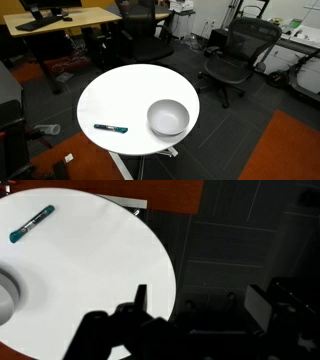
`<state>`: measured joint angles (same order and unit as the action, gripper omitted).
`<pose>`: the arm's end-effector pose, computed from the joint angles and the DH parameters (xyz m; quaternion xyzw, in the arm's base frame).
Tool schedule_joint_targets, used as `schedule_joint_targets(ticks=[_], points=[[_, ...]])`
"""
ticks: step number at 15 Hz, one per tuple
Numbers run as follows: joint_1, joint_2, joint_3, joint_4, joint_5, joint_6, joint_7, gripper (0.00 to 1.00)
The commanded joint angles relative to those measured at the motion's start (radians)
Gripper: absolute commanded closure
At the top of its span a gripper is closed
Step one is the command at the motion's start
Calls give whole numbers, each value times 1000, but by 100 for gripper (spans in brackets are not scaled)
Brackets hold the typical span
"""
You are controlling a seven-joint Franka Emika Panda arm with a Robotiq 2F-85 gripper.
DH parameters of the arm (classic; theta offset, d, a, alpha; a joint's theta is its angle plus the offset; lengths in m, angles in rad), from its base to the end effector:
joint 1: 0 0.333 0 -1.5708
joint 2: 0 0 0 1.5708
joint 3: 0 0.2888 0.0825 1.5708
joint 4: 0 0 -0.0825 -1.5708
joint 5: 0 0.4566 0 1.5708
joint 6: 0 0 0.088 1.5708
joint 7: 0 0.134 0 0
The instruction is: Put the pen in the grey bowl
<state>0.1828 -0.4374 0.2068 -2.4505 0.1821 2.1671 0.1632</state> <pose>0.4685 0.1989 0.3853 -0.9947 -0.0611 -0.0625 0.0538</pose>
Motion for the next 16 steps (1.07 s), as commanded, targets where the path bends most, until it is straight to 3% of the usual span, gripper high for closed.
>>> schedule_joint_targets(ticks=[1,9,16], points=[[3,1,-3,2,-2,-2,2,0],[-16,-5,-7,-16,-12,21,24,0],[-115,-38,-29,-88,-77,108,137,0]])
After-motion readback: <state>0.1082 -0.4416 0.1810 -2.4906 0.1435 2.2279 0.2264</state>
